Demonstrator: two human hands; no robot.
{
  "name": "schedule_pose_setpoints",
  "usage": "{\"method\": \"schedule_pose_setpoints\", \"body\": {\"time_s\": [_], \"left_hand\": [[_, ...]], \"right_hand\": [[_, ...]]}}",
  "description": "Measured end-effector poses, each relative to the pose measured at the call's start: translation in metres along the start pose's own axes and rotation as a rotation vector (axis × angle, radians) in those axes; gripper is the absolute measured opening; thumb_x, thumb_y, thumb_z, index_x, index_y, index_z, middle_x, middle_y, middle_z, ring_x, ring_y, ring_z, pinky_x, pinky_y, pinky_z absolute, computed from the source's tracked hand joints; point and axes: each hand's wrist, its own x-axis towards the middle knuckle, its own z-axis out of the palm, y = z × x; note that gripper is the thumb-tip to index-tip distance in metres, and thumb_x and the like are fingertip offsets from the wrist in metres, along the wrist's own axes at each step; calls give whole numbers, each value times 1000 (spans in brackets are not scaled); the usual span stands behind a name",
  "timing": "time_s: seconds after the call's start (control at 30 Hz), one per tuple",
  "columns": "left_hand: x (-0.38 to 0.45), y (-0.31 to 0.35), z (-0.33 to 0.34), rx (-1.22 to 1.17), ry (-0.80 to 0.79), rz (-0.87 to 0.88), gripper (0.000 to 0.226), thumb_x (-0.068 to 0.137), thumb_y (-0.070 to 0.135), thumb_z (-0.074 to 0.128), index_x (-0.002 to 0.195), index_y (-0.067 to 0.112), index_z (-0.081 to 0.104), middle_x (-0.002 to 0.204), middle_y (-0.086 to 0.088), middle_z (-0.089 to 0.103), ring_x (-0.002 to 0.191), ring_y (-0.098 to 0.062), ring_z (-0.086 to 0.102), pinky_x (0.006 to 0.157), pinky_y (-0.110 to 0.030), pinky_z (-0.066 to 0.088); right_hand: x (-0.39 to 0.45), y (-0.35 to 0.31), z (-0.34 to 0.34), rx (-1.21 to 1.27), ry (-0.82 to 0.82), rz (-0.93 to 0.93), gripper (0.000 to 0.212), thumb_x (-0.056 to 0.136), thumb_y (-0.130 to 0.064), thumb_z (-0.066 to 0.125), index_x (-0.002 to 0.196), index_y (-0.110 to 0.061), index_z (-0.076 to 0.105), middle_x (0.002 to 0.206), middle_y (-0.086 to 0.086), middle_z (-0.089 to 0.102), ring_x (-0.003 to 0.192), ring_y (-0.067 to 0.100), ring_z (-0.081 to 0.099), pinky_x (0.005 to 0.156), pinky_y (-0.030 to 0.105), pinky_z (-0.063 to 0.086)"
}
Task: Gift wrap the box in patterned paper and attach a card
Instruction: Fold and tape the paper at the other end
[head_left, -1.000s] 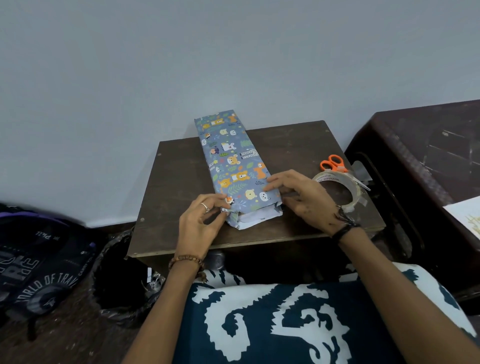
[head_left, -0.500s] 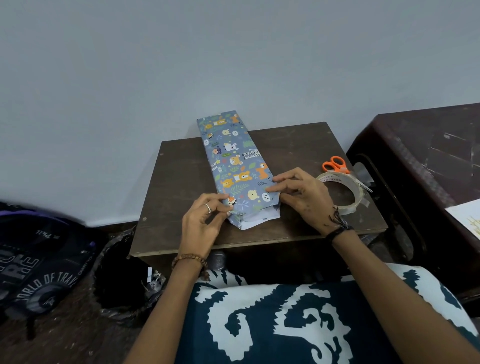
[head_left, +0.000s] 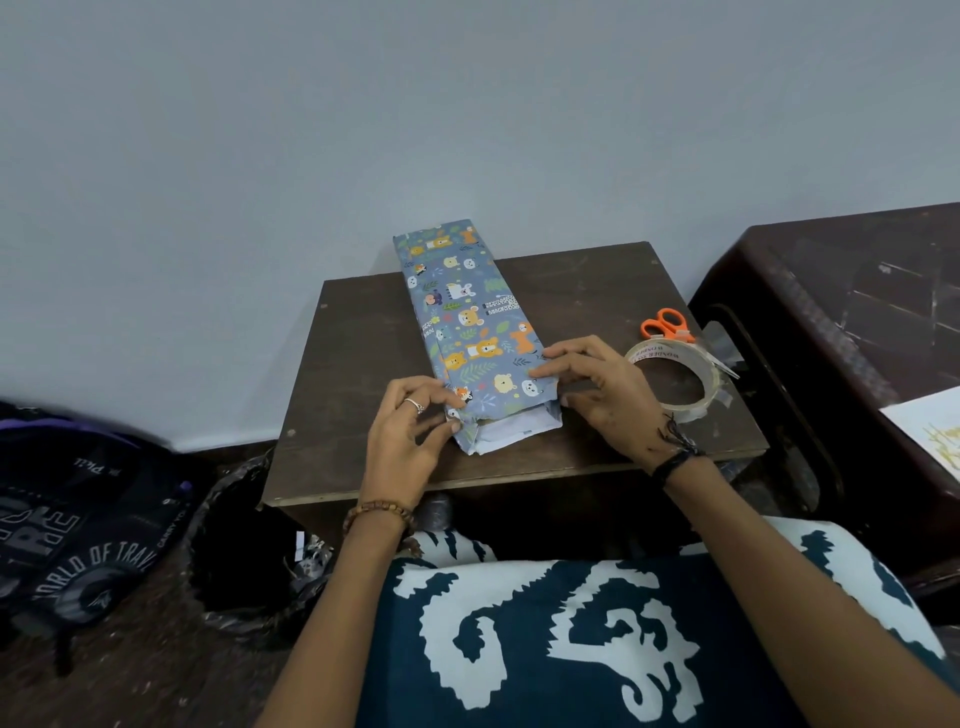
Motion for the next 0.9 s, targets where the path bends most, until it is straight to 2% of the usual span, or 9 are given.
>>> {"method": "schedule_pose_setpoints", "body": {"time_s": [0.17, 0.27, 0.33, 0.43, 0.53, 0.63, 0.7, 0.8, 0.9], "left_hand": [[0, -2, 1, 87, -50, 33, 53, 76, -20, 57, 87, 32, 57, 105, 15, 42, 102, 8, 49, 81, -6, 46], [2, -6, 5, 153, -56, 41, 50, 77, -13, 61, 89, 35, 54, 105, 16, 38, 104, -7, 48, 87, -22, 50], [3, -8, 8, 227, -54, 32, 47, 76, -10, 61, 91, 34, 52, 105, 11, 35, 101, -8, 48, 86, -33, 52], [5, -8, 10, 308, -51, 27, 38, 76, -5, 61, 95, 26, 51, 104, 11, 30, 94, -7, 47, 80, -38, 54], [4, -6, 10, 268, -44, 11, 34, 77, -5, 62, 97, 22, 54, 102, 11, 31, 88, 1, 49, 79, -30, 53], [3, -3, 5, 110, -41, -52, 39, 78, -5, 65, 95, 29, 57, 102, 16, 36, 76, 6, 52, 73, -14, 51], [2, -4, 1, -9, -52, -114, 48, 78, -10, 63, 93, 35, 57, 106, 17, 39, 74, 6, 55, 73, -10, 49], [1, -11, -3, -98, -66, -162, 63, 76, -24, 50, 96, 35, 58, 111, 15, 42, 77, 7, 57, 78, -14, 51], [2, -12, -3, -125, -51, -164, 61, 76, -25, 51, 94, 33, 60, 110, 12, 45, 77, 4, 57, 80, -13, 50]], "right_hand": [[-1, -4, 5, -55, 7, -18, 48, 71, 20, 56, 105, -14, 63, 115, 2, 48, 97, 5, 49, 78, 10, 48], [-1, -4, 6, -65, 11, -21, 45, 73, 18, 55, 105, -15, 62, 116, 4, 46, 99, 8, 51, 77, 10, 49], [-2, -4, 6, -67, 12, -19, 44, 74, 16, 55, 105, -15, 62, 116, 4, 46, 101, 9, 51, 79, 10, 48], [-2, -5, 9, -66, 22, -29, 43, 74, 16, 55, 105, -13, 61, 115, 5, 45, 102, 4, 48, 81, 5, 44], [-1, -3, 7, -11, 15, -11, 45, 73, 19, 54, 104, -12, 62, 113, 1, 44, 101, 2, 48, 80, 4, 43], [-1, -1, 3, 26, -7, -25, 52, 69, 26, 51, 105, -9, 63, 112, 3, 45, 102, -11, 46, 80, 1, 40], [-1, -1, 3, 31, -17, -32, 55, 68, 28, 48, 106, -8, 63, 112, 2, 44, 103, -15, 44, 81, 1, 40], [-1, -4, 8, 25, 12, -14, 55, 67, 28, 44, 104, -9, 64, 111, 0, 44, 99, -1, 48, 80, 9, 46], [0, -8, 12, 6, 57, 1, 51, 68, 25, 46, 100, -11, 64, 107, -2, 43, 89, 22, 54, 74, 30, 49]]}}
